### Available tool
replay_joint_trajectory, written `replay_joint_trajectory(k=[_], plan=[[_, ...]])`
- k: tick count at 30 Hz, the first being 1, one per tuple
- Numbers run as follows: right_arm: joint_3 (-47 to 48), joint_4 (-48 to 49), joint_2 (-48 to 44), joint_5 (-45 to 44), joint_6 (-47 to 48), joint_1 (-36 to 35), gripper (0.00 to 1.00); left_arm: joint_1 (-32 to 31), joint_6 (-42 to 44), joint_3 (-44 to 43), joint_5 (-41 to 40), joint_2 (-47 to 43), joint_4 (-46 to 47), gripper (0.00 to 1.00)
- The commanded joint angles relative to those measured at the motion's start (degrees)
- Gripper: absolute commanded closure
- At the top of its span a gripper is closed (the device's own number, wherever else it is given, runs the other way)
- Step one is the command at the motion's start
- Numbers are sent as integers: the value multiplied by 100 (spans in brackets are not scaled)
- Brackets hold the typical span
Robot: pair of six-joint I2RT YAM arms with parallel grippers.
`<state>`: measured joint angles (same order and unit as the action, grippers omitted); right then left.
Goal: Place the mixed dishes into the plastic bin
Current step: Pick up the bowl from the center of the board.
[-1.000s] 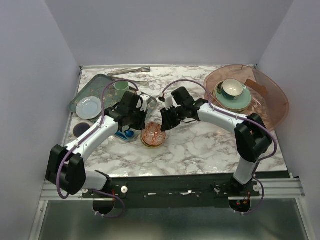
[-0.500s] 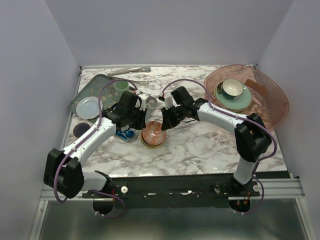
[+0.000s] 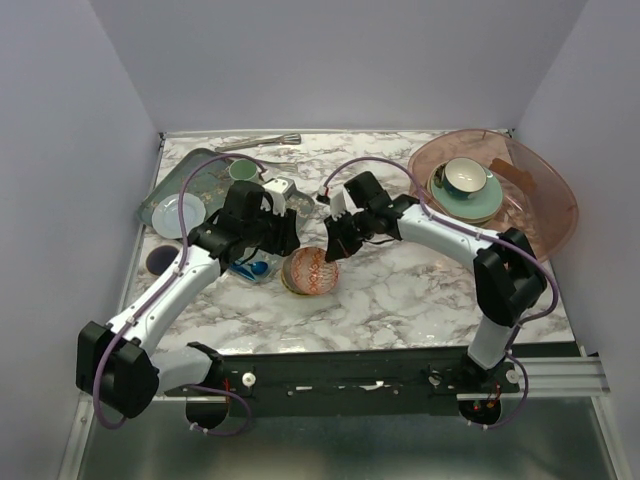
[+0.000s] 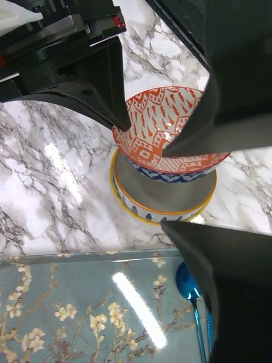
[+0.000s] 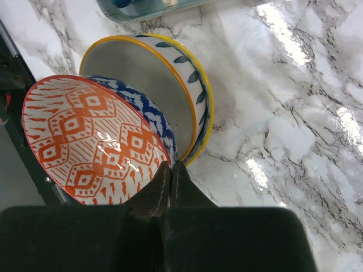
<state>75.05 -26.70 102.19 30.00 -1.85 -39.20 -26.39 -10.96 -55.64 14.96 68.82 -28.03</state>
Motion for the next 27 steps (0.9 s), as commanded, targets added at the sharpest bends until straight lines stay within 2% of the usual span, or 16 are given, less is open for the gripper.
replay_joint_trajectory(k=[1, 6, 13, 22, 27], plan=[[133, -99, -314, 752, 439, 158, 100, 73, 6, 132, 183, -289, 333, 37], [195, -344, -375, 1332, 957, 264, 100, 134, 24, 237, 16, -658, 518, 19], [274, -661, -621, 1825, 1511, 501, 99, 196, 68, 571, -660, -1571, 956, 2], [212, -828, -1437, 2027, 1828, 1107, 100, 240, 94, 791, -986, -1986, 1054, 1], [133, -802, -1922, 2185, 1767, 1827, 100, 249, 94, 791, -978, -1969, 1001, 1]])
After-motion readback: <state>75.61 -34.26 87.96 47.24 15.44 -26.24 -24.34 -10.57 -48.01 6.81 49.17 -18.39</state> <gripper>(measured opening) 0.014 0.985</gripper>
